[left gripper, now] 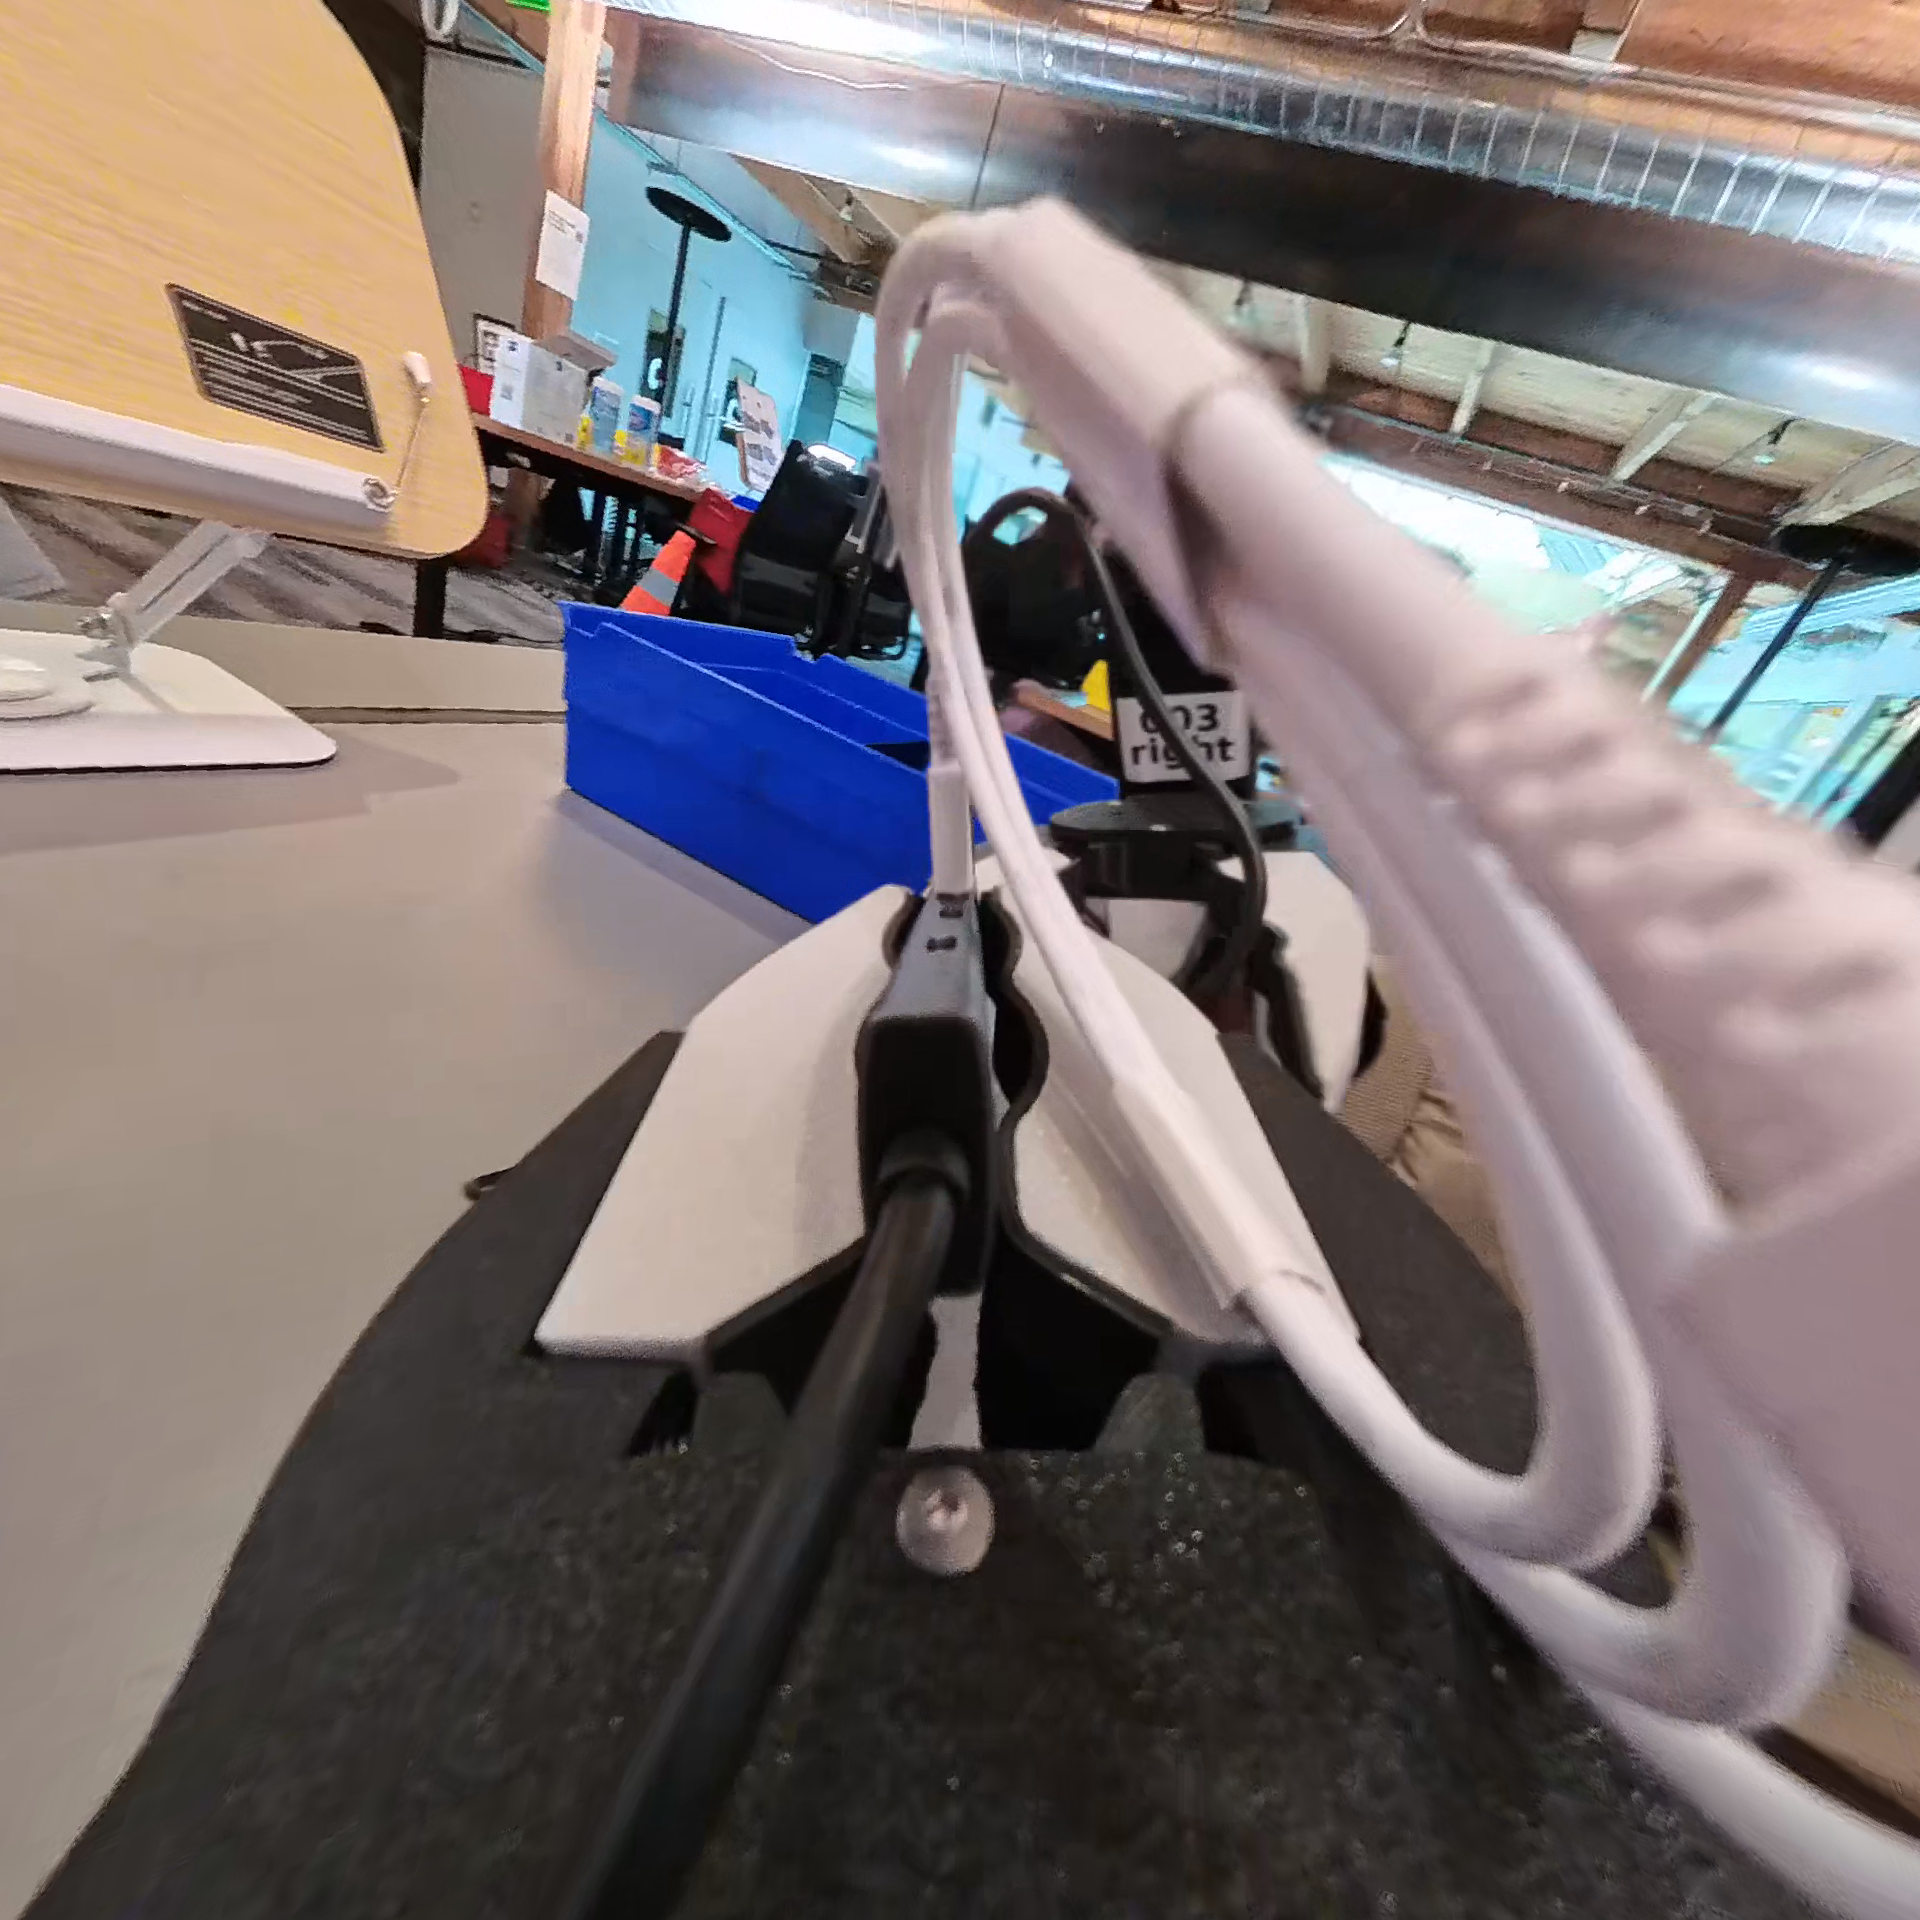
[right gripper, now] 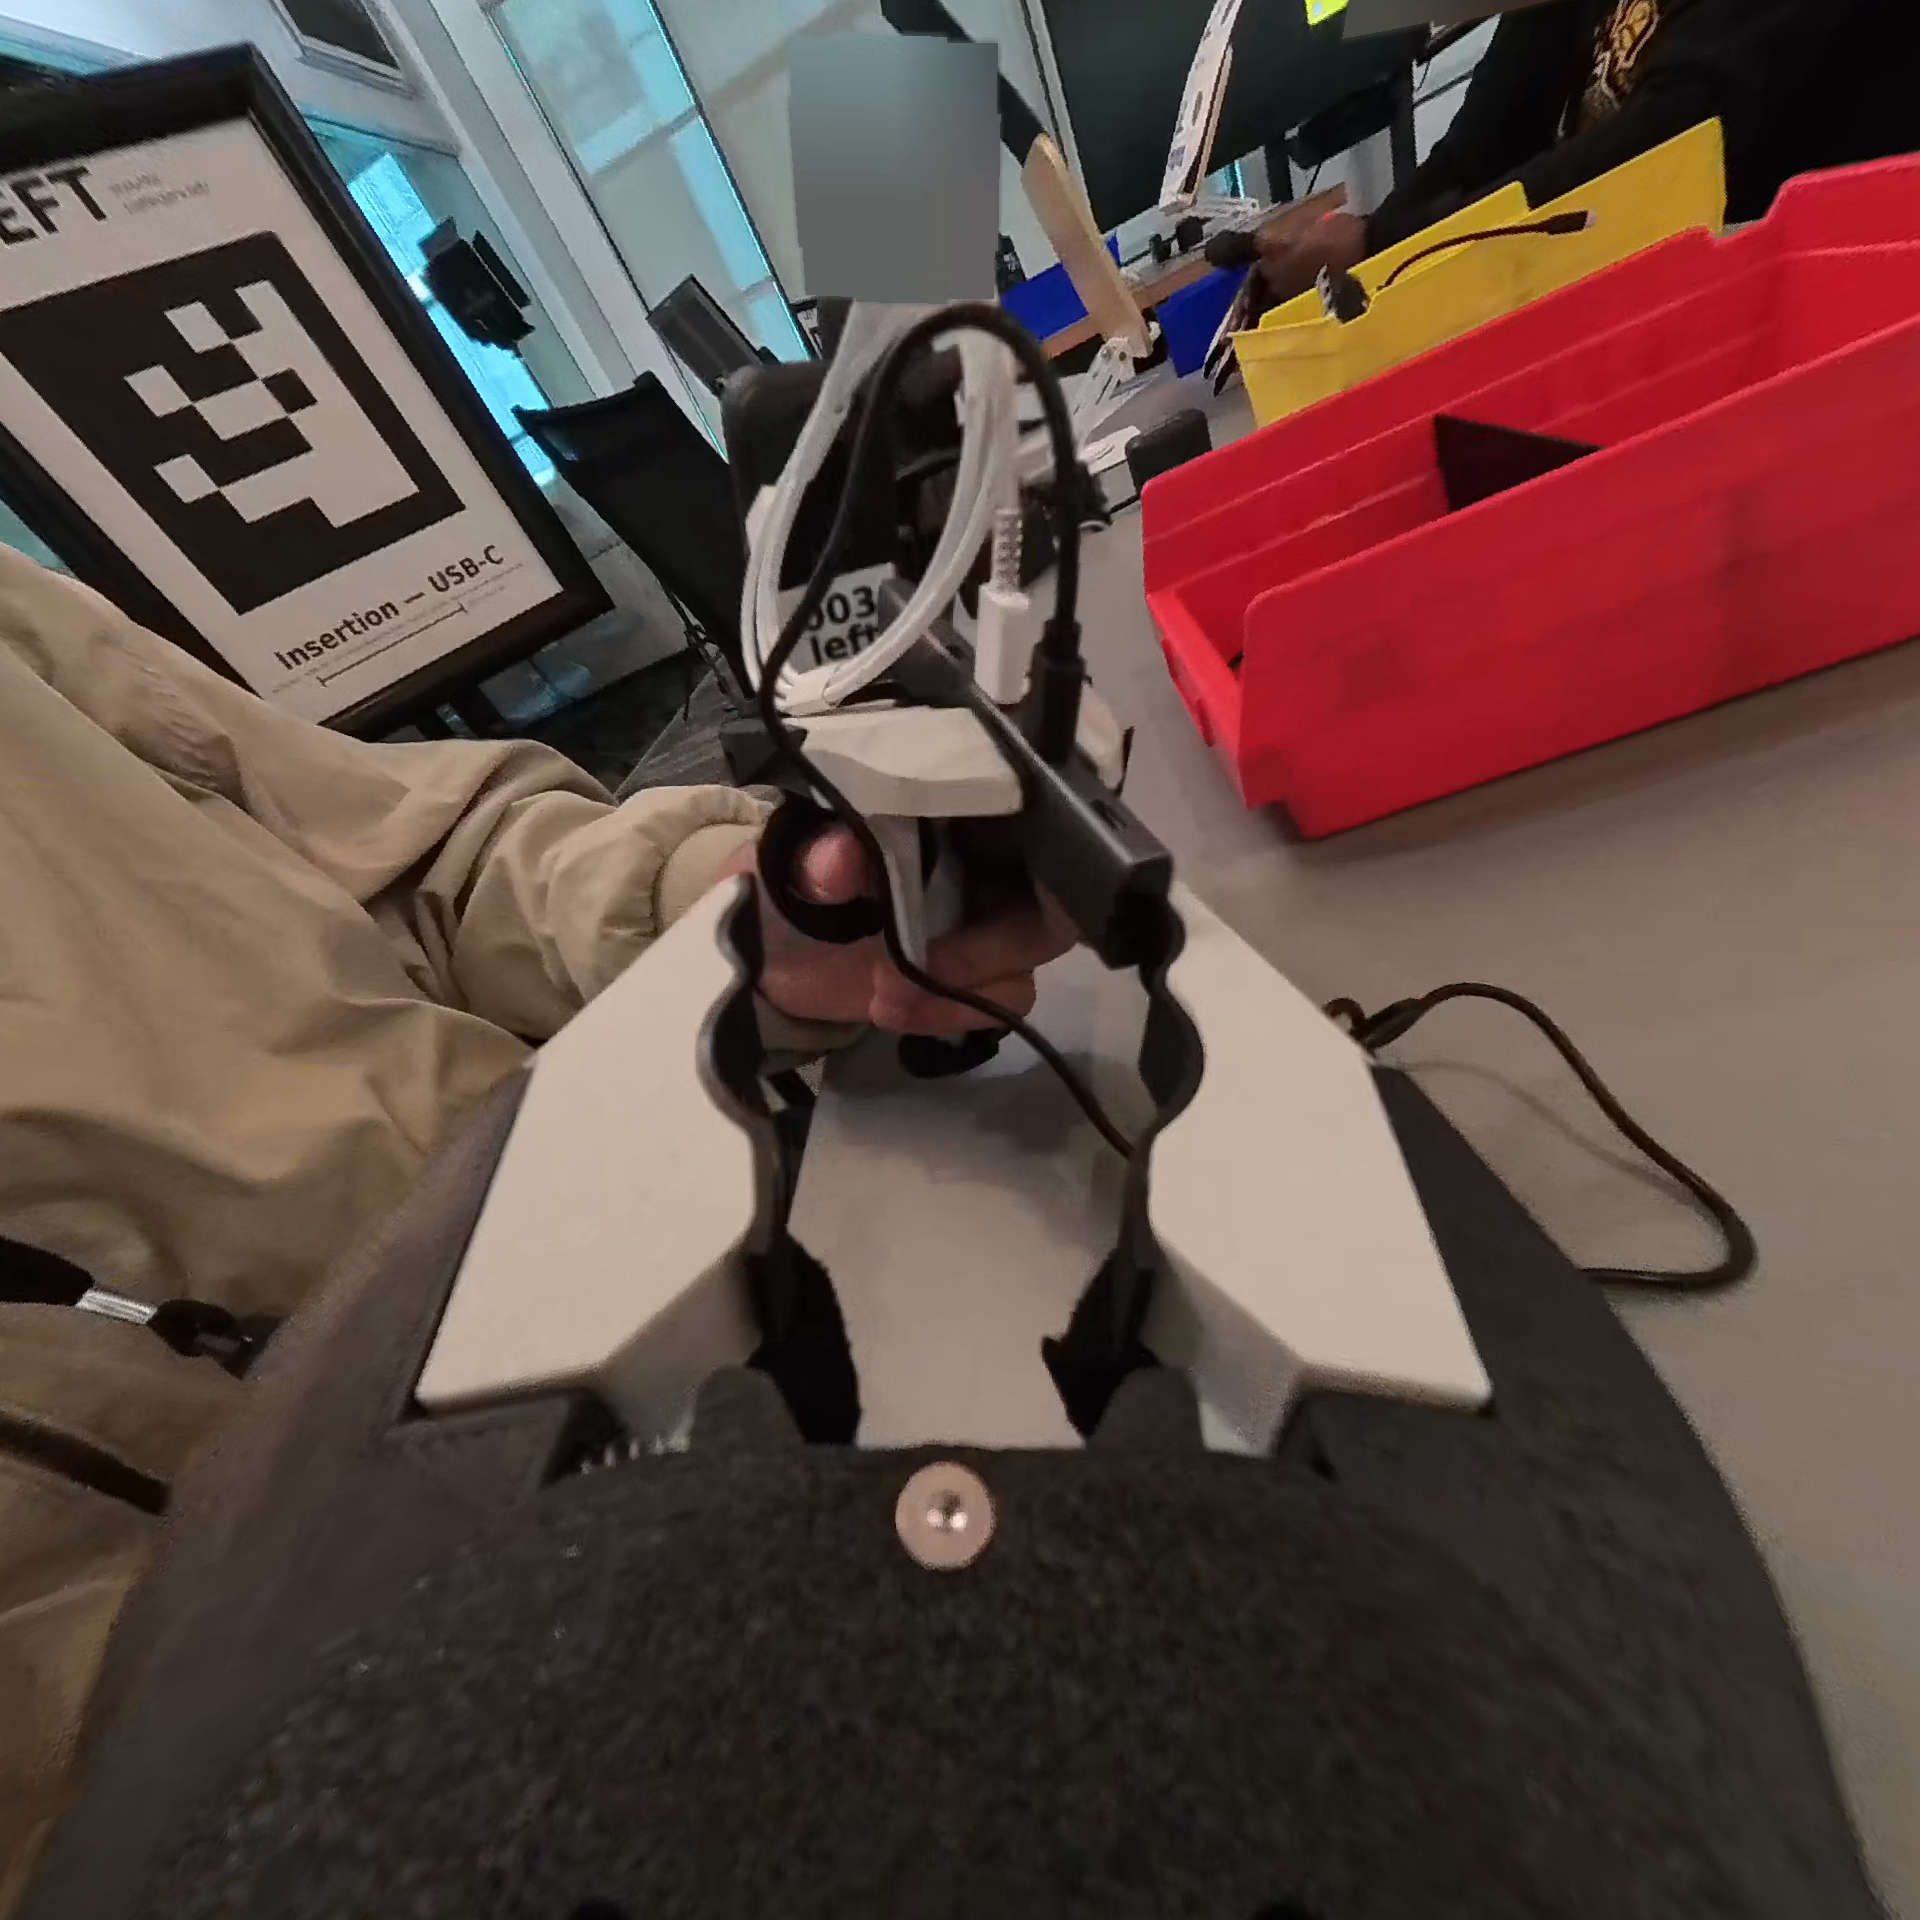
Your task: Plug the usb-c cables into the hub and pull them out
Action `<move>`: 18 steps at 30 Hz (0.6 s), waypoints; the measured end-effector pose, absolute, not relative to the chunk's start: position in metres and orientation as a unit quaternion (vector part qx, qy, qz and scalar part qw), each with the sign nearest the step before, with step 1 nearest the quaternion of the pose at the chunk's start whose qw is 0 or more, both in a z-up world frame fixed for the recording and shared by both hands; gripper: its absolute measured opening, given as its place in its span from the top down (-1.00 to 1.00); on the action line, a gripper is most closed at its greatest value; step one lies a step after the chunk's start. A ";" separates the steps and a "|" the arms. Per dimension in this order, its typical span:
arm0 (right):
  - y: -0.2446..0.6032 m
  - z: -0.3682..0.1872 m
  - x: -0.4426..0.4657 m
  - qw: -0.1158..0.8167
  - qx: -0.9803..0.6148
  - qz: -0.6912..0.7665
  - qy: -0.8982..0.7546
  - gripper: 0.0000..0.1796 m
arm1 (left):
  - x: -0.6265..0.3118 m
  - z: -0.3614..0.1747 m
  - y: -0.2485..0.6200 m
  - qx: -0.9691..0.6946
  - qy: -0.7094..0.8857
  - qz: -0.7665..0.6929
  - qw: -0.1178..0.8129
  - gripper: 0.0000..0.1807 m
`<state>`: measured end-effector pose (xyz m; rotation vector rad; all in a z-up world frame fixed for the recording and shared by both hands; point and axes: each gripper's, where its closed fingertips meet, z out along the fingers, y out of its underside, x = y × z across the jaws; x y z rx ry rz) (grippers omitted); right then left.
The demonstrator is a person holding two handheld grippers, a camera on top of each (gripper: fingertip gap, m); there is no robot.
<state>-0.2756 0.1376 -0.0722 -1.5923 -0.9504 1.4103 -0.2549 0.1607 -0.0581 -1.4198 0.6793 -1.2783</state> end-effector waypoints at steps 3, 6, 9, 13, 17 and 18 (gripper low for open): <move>0.141 -0.085 -0.286 0.405 -0.647 0.527 -0.375 0.07 | -0.255 -0.063 0.165 -0.608 0.293 -0.502 0.540 0.89; 0.146 -0.094 -0.291 0.421 -0.658 0.492 -0.385 0.20 | -0.255 -0.062 0.163 -0.605 0.294 -0.508 0.537 0.88; 0.147 -0.092 -0.287 0.434 -0.648 0.483 -0.398 0.44 | -0.256 -0.058 0.159 -0.599 0.296 -0.523 0.530 0.88; 0.145 -0.088 -0.282 0.422 -0.636 0.514 -0.392 0.64 | -0.256 -0.055 0.155 -0.587 0.301 -0.541 0.522 0.88; 0.140 -0.077 -0.277 0.414 -0.613 0.553 -0.383 0.79 | -0.255 -0.049 0.148 -0.567 0.293 -0.584 0.502 0.88; 0.138 -0.075 -0.277 0.414 -0.607 0.561 -0.381 0.83 | -0.255 -0.047 0.147 -0.562 0.289 -0.598 0.494 0.88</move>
